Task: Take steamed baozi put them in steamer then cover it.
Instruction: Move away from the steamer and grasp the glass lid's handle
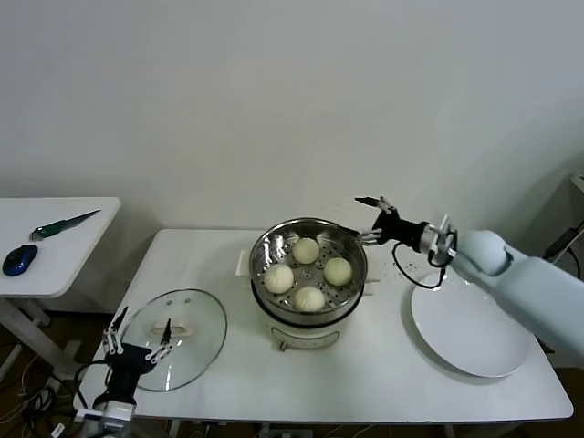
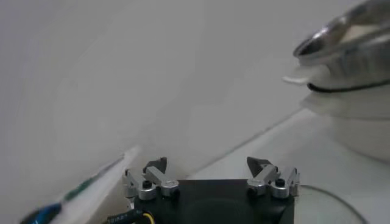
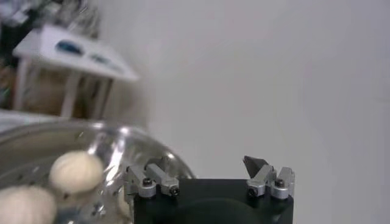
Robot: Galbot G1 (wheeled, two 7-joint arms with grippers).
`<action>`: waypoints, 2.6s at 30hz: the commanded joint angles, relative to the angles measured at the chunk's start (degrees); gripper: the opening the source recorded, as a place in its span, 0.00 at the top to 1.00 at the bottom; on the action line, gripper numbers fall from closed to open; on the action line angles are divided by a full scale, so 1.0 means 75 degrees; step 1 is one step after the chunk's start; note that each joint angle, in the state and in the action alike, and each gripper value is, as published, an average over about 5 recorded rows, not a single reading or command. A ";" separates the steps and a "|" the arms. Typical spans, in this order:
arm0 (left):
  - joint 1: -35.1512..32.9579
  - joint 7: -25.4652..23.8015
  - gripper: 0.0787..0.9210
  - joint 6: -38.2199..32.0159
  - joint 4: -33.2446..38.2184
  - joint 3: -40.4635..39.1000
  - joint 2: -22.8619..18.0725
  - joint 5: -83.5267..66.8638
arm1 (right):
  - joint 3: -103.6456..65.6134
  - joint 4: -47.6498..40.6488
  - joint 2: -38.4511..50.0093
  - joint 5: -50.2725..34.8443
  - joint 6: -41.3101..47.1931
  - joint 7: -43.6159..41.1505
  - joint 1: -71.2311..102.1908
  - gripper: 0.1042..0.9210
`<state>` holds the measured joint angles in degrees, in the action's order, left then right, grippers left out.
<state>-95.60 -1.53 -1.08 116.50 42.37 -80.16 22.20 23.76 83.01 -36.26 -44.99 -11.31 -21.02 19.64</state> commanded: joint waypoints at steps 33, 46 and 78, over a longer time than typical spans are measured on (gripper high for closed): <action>0.1983 0.1584 0.12 0.0041 -0.3410 -0.0505 -0.0213 0.8632 | -0.7753 0.0285 -0.2416 0.1130 -0.0203 0.0719 0.6821 0.12; 0.2605 0.1840 0.12 0.0011 -0.4037 -0.0468 -0.0197 0.8389 | -0.7878 0.0232 -0.2553 0.1336 -0.0249 0.0607 0.6879 0.12; 0.2487 0.1786 0.78 -0.0104 -0.3592 -0.0555 0.0062 0.7580 | -0.7866 -0.0343 -0.2795 0.1824 -0.0511 0.0377 0.6625 0.12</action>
<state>-75.28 12.61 -1.97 84.90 38.12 -80.61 81.81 -35.31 81.27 -57.21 -31.76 -14.92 -18.04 69.73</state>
